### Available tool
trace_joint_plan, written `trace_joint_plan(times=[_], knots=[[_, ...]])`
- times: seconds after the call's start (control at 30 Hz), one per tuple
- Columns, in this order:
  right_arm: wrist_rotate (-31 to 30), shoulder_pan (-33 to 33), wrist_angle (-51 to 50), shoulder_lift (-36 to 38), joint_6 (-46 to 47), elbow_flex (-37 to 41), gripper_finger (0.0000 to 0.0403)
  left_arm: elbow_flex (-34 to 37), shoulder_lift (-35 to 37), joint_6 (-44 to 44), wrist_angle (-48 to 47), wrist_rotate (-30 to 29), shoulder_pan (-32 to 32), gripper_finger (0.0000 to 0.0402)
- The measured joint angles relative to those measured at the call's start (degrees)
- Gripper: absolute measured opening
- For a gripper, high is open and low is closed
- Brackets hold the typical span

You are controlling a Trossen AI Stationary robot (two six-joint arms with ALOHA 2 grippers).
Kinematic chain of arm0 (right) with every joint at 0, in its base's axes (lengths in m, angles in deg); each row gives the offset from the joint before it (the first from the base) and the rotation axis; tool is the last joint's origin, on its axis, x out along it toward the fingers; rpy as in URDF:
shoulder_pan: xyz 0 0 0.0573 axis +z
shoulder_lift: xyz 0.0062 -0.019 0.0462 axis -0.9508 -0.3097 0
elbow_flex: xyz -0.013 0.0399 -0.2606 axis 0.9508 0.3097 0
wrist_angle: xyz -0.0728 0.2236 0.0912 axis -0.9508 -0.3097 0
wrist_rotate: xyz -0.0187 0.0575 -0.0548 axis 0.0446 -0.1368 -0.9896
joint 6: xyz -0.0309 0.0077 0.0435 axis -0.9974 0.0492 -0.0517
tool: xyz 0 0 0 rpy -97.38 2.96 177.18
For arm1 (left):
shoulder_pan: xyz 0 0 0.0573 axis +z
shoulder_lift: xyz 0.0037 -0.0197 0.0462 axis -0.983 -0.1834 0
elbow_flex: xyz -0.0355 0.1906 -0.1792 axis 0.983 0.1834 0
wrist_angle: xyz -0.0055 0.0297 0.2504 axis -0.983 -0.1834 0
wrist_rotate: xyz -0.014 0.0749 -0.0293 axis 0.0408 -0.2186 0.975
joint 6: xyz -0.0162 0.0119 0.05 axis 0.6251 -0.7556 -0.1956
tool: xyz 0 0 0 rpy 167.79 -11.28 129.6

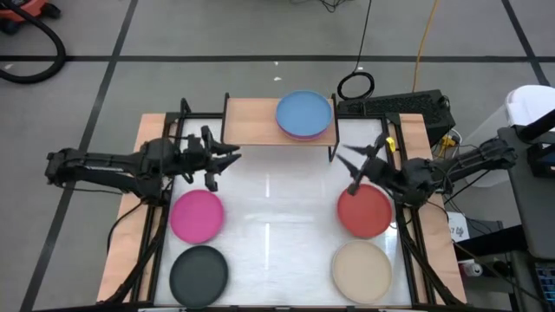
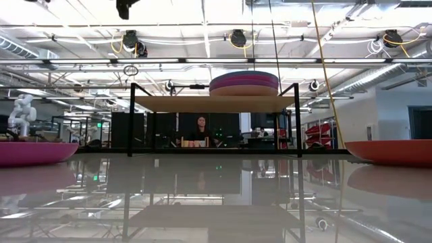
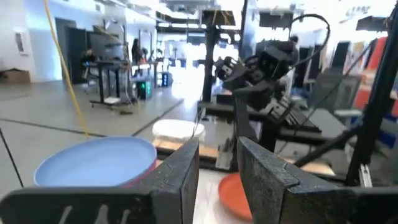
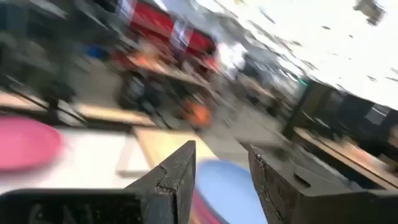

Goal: Place and stack plates onto a shelf
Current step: Put the orange plate on the shelf

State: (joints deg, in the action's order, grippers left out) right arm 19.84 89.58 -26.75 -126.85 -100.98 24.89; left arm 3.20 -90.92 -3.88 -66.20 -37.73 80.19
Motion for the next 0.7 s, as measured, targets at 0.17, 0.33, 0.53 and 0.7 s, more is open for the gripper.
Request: trace_joint_plan(times=[0.17, 0.33, 0.53, 0.7], knots=[[-3.3, -1.1, -19.7, -4.7, 7.8, -11.1, 0.0132, 1.2, -0.6, -2.1, 0.7, -0.4, 0.0, 0.0115], [7.8, -4.6, -37.4, -12.3, 16.0, -23.7, 0.0132, 1.2, -0.7, -4.1, 1.4, -1.0, 1.4, 0.0115], [23.2, -8.7, -54.0, -21.7, 21.6, -31.7, 0.0132, 1.1, -0.7, -4.3, 0.8, -0.9, 2.0, 0.0115], [34.2, -9.3, -64.7, -26.9, 33.2, -29.3, 0.0132, 1.1, -0.7, -1.4, 0.5, 0.3, 1.1, 0.0115]])
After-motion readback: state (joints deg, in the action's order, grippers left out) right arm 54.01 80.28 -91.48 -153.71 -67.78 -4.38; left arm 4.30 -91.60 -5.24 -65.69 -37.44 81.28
